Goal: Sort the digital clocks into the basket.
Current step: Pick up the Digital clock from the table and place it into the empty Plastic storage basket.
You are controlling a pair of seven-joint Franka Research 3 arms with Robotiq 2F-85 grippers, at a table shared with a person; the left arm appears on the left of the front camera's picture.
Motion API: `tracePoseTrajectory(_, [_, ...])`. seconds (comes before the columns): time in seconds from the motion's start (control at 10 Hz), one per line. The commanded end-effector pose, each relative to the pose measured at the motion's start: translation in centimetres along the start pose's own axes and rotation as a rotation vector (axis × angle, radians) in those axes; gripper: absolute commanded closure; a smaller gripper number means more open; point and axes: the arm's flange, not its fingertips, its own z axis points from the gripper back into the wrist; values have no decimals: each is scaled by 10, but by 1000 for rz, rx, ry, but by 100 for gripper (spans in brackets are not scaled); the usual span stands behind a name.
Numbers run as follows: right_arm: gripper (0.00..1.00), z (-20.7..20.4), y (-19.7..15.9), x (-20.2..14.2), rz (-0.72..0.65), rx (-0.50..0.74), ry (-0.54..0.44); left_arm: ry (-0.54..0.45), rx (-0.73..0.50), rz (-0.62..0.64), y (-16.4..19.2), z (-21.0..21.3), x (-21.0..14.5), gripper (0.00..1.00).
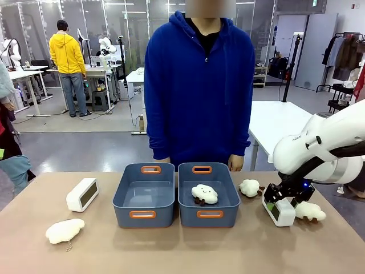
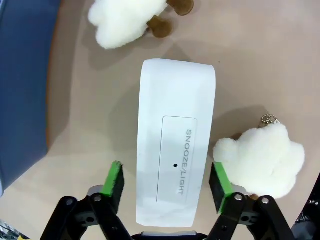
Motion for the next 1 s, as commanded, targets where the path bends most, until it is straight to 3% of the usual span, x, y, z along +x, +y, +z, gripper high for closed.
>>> tracePoseTrajectory(0.0, [98, -3, 10, 4, -16, -40, -5, 6, -8, -8, 1, 1, 0, 0])
tracePoseTrajectory(0.3, [100, 0, 10, 4, -37, -40, -8, 6, -8, -8, 1, 1, 0, 0])
tracePoseTrajectory(0.5, [96, 22, 12, -2, -30, -6, 13, 6, -8, -8, 1, 1, 0, 0])
tracePoseTrajectory(0.9, [96, 148, 27, -66, 198, 104, 21, 6, -8, -8, 1, 1, 0, 0])
